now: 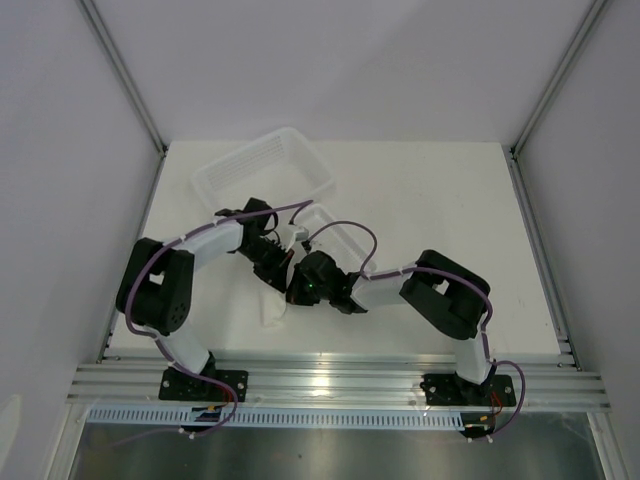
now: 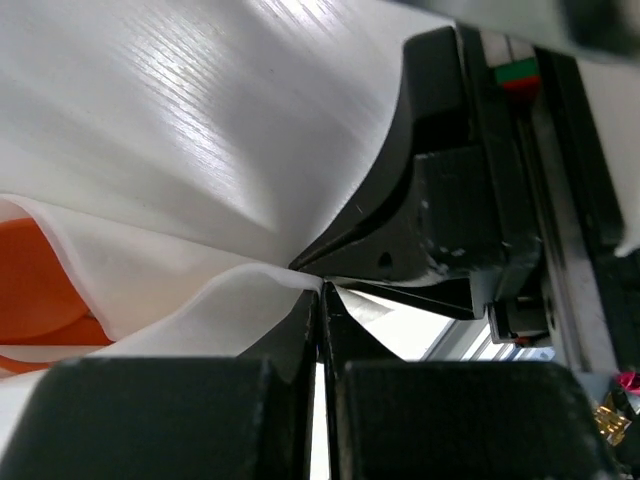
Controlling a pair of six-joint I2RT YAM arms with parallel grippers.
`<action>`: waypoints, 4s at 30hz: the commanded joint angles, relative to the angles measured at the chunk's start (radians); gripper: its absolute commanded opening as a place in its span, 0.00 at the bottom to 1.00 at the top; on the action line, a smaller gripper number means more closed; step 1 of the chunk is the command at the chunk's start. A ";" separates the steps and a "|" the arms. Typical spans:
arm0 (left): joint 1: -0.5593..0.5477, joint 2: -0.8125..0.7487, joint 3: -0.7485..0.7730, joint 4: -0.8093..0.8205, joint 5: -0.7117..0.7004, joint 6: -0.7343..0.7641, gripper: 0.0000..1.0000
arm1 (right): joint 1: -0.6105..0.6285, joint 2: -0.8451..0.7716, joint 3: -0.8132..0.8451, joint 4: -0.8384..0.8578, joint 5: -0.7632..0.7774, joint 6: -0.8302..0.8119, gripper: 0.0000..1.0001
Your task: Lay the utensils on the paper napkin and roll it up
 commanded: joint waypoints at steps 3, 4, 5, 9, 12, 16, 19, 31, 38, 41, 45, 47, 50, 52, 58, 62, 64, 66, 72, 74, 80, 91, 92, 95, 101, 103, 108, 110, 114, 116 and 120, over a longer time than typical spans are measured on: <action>-0.010 0.027 0.020 0.031 0.023 -0.018 0.01 | 0.024 -0.033 0.016 0.019 0.018 -0.049 0.00; -0.011 0.025 0.018 0.030 0.011 -0.017 0.01 | 0.024 -0.037 0.014 0.012 0.020 -0.049 0.00; -0.010 0.024 0.011 0.028 0.004 -0.014 0.01 | 0.024 -0.051 0.013 -0.008 0.029 -0.049 0.00; -0.010 0.005 -0.011 0.044 -0.012 -0.006 0.01 | 0.021 -0.106 -0.006 -0.056 0.078 -0.060 0.05; -0.010 0.019 -0.006 0.044 -0.020 -0.011 0.01 | 0.021 -0.138 -0.009 -0.096 0.093 -0.069 0.12; -0.010 0.025 -0.002 0.041 -0.020 -0.011 0.01 | 0.023 -0.160 -0.022 -0.134 0.113 -0.072 0.18; -0.010 0.016 0.005 0.037 -0.022 -0.008 0.01 | 0.021 -0.191 -0.073 -0.114 0.119 -0.062 0.20; -0.011 0.024 0.020 0.027 0.006 -0.009 0.01 | 0.057 -0.208 -0.089 -0.002 0.118 -0.135 0.44; -0.011 0.022 0.026 0.028 0.030 -0.012 0.01 | 0.060 -0.145 -0.041 0.002 0.119 -0.143 0.48; -0.011 0.024 0.032 0.024 0.040 -0.014 0.01 | 0.064 -0.114 -0.018 -0.008 0.113 -0.145 0.48; -0.011 0.015 0.034 0.024 0.044 -0.015 0.01 | 0.070 -0.083 0.016 -0.068 0.141 -0.143 0.48; -0.013 0.011 0.034 0.022 0.044 -0.012 0.01 | 0.074 -0.083 0.016 -0.087 0.165 -0.140 0.47; -0.013 0.021 0.034 0.016 0.047 -0.009 0.01 | 0.075 -0.076 0.024 -0.097 0.178 -0.137 0.38; -0.014 0.025 0.031 0.018 0.044 -0.009 0.01 | 0.074 -0.074 0.022 -0.093 0.179 -0.132 0.23; -0.014 0.010 0.037 0.013 0.034 -0.006 0.13 | 0.074 -0.079 0.019 -0.128 0.214 -0.103 0.00; -0.014 -0.019 0.061 -0.001 0.020 -0.003 0.35 | 0.074 -0.083 0.008 -0.140 0.225 -0.086 0.00; -0.011 -0.050 0.078 -0.013 0.014 -0.003 0.47 | 0.074 -0.086 -0.001 -0.137 0.228 -0.080 0.00; -0.005 -0.091 0.095 -0.027 0.017 -0.003 0.52 | 0.074 -0.094 -0.018 -0.131 0.233 -0.072 0.00; 0.045 -0.185 0.110 -0.012 -0.078 -0.045 0.59 | 0.075 -0.132 -0.052 -0.107 0.231 -0.069 0.00; 0.045 -0.203 0.084 0.005 -0.142 -0.035 0.53 | 0.078 -0.157 -0.062 -0.104 0.230 -0.071 0.00; 0.012 -0.171 -0.001 0.037 -0.226 -0.003 0.34 | 0.080 -0.206 -0.128 -0.055 0.222 -0.028 0.00; -0.092 -0.075 -0.052 0.113 -0.247 0.017 0.35 | 0.070 -0.212 -0.214 0.036 0.216 0.044 0.00; -0.097 -0.068 -0.051 0.117 -0.253 0.017 0.35 | 0.070 -0.212 -0.217 0.041 0.214 0.046 0.00; -0.120 -0.042 -0.048 0.126 -0.258 0.012 0.37 | 0.069 -0.211 -0.226 0.059 0.207 0.047 0.00; -0.151 -0.016 -0.026 0.110 -0.281 0.008 0.41 | 0.069 -0.244 -0.234 0.048 0.217 0.037 0.21; -0.152 -0.007 -0.014 0.102 -0.281 -0.002 0.41 | 0.069 -0.260 -0.234 0.028 0.239 0.026 0.33; -0.154 0.042 0.021 0.074 -0.259 -0.021 0.41 | 0.067 -0.277 -0.230 0.004 0.262 0.015 0.39; -0.155 0.048 0.023 0.074 -0.255 -0.023 0.41 | 0.066 -0.264 -0.222 -0.001 0.262 0.021 0.37; -0.162 0.050 0.023 0.077 -0.261 -0.022 0.43 | 0.051 -0.224 -0.205 -0.031 0.254 0.050 0.25; -0.162 0.053 0.023 0.076 -0.261 -0.020 0.43 | 0.047 -0.221 -0.202 -0.048 0.276 0.056 0.10; -0.165 0.057 0.024 0.077 -0.259 -0.018 0.44 | 0.046 -0.253 -0.216 -0.096 0.348 0.089 0.00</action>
